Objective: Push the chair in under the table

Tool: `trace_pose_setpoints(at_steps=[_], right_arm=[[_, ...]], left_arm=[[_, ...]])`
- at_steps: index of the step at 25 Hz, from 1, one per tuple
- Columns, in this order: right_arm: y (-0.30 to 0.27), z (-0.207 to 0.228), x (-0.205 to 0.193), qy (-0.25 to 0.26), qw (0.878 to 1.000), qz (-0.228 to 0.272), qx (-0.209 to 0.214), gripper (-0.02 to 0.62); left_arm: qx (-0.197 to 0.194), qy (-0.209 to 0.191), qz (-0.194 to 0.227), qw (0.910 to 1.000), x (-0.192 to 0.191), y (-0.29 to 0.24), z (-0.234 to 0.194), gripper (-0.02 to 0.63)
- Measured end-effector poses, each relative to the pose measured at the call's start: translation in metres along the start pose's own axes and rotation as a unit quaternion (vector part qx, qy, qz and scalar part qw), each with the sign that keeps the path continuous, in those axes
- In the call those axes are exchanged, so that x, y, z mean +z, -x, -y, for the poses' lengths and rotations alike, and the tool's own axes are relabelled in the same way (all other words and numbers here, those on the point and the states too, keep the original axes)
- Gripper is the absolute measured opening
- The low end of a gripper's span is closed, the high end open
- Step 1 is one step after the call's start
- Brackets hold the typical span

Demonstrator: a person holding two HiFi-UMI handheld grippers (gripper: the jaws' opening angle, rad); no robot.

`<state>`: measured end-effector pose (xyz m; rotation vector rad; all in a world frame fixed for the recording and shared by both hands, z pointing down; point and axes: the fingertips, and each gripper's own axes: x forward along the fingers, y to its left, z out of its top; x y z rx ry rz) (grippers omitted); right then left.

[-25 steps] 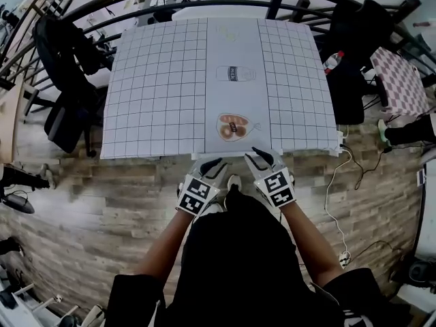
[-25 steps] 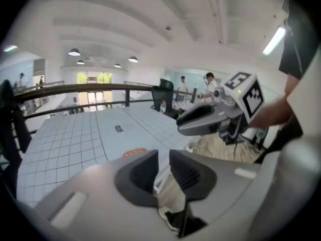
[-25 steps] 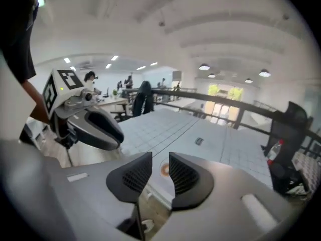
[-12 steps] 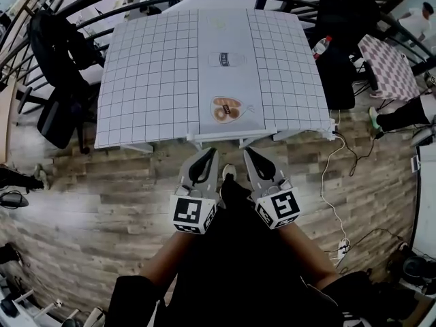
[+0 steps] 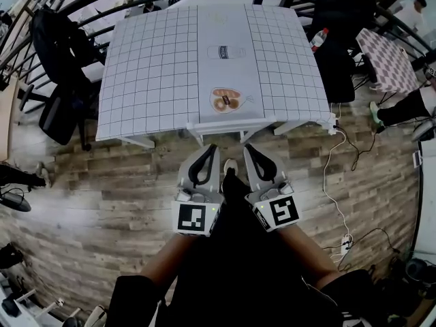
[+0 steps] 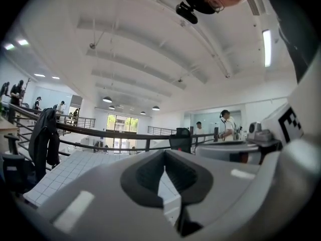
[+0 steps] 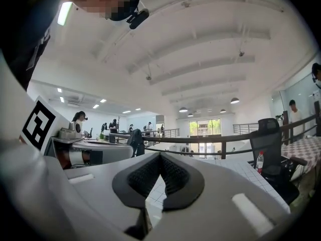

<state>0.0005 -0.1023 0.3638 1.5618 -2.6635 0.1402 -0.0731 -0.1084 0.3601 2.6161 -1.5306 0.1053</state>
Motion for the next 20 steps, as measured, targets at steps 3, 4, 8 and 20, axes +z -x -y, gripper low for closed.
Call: trace_pose_setpoints(at_steps=[3,4,8,20], right_arm=[[-0.011,-0.009,-0.004,-0.003,1.000,-0.011,0.016,-0.002],[-0.004,-0.013,-0.006,-0.007,1.000,-0.011,0.019,-0.003],[0.014,-0.016,-0.008,-0.003,1.000,0.002,0.014,-0.003],[-0.017,0.000,0.003,0.013,1.000,-0.005,-0.005,-0.002]], left_arm=[[0.009,0.010,0.011,0.9999,0.000,0.004,-0.008,0.011],[0.010,0.009,0.014,0.9998,0.000,0.012,-0.003,0.011],[0.007,-0.001,0.014,0.9999,-0.004,0.021,0.014,0.011],[-0.007,0.001,0.013,0.9999,0.006,-0.013,-0.002,0.011]])
